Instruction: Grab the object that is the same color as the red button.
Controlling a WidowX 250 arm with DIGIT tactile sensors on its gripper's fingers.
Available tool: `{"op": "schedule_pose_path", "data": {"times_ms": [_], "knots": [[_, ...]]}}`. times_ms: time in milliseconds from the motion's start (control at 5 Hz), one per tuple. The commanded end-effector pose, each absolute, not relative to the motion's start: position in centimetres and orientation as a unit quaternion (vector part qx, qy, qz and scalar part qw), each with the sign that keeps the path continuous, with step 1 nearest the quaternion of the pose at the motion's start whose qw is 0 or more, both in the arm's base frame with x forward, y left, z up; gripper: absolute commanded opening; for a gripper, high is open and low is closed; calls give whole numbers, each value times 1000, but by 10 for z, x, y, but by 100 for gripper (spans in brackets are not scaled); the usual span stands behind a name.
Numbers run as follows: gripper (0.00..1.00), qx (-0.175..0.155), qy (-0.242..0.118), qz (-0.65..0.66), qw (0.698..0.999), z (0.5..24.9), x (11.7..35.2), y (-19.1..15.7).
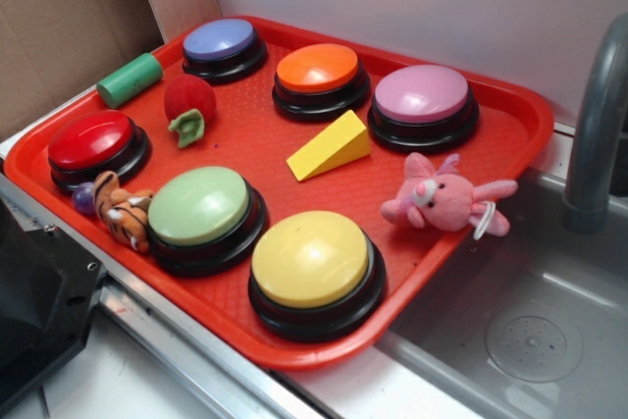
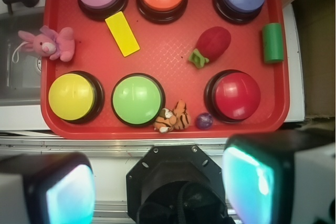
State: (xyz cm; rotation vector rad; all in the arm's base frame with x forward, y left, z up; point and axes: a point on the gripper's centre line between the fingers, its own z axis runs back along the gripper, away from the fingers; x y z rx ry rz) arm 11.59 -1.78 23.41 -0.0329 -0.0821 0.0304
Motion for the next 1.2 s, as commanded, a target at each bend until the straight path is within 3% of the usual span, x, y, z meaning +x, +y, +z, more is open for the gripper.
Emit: {"op": "schedule_pose_path", "data": {"times_ms": [0, 200, 400, 800, 1000], "knots": [[100, -16, -41, 15, 999, 234, 116, -18], [100, -48, -36, 40, 997, 219, 129, -9], [100, -47, -37, 114, 992, 195, 152, 15], [100, 8, -49, 211, 976, 144, 192, 53], [100, 20, -63, 263, 963, 115, 204, 66]]}}
